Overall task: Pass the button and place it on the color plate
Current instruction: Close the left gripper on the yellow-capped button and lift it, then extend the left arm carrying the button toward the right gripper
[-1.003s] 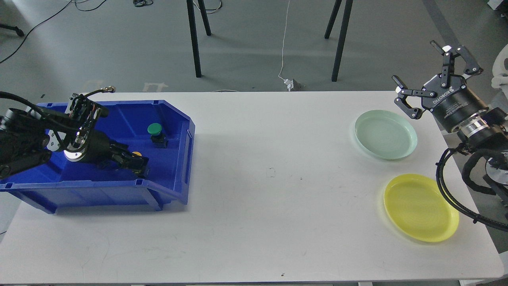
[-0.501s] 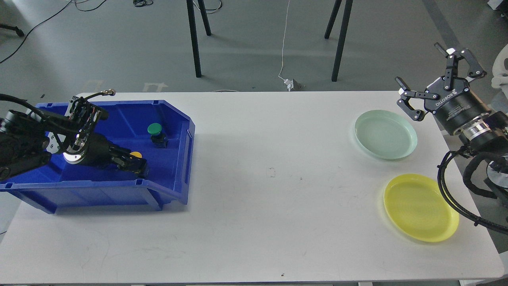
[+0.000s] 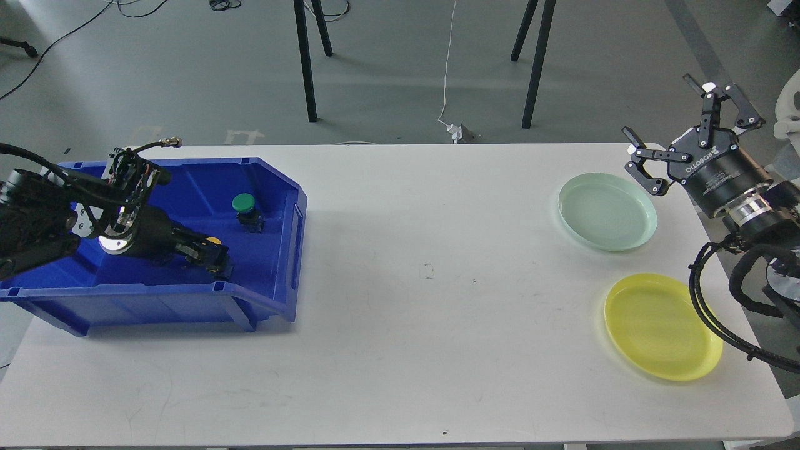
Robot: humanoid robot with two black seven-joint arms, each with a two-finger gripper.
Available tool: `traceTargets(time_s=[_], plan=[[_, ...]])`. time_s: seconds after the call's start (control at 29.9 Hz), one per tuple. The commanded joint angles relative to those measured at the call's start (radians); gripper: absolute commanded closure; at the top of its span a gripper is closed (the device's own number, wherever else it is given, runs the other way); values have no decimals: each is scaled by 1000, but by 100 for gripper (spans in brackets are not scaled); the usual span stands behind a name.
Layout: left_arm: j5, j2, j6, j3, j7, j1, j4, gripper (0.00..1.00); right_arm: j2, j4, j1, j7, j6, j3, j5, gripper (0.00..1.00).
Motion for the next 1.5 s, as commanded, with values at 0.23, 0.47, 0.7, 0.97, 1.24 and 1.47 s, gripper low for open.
traceTargets(time_s=[0.23,0.47,0.7,0.97,1.24,1.47], plan=[[-34,248,-230,-514,0,-127,-342,87,15,-2,3,152,0,46,1,1],[-449,230,-219,-643,0,-112,-435,87,15,-14,-2,156,0,81,1,1],[-591,-115,106,-666,0,46,-528,87,-70,41,-86,224,0,127,-23,1],[-584,-304,126,-846,0,274,-402,87,-118,211,-200,224,0,130,-272,1],[-574,-304,94,-910,0,328,-400,86,-54,373,-217,221,0,75,-425,1],[-550,-320,99,-907,0,328,-400,86,-28,480,-217,207,0,34,-435,2]])
